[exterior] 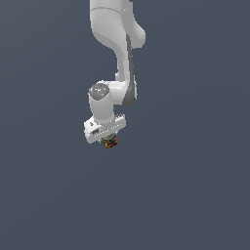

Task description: Pick up the object and move it to a goal position.

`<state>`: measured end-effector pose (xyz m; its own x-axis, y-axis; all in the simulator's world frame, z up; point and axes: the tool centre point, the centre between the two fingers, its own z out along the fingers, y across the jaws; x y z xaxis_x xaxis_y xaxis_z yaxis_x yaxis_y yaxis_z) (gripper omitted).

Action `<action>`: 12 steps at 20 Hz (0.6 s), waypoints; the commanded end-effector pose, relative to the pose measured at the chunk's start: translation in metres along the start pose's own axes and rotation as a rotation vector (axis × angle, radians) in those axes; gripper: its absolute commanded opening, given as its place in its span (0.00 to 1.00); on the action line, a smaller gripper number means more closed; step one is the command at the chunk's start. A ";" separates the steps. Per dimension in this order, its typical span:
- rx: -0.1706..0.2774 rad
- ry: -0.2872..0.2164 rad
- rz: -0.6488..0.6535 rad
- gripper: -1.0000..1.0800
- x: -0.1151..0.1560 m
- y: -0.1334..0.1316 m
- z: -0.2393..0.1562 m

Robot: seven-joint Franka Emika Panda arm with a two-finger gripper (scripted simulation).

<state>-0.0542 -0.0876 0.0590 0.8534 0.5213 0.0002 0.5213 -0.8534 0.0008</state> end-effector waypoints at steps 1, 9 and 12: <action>0.001 0.000 -0.001 0.00 0.000 -0.001 0.001; 0.000 0.000 0.000 0.00 0.001 -0.002 -0.002; 0.000 0.000 0.000 0.00 0.005 -0.006 -0.010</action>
<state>-0.0551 -0.0829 0.0633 0.8537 0.5208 -0.0031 0.5208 -0.8537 -0.0017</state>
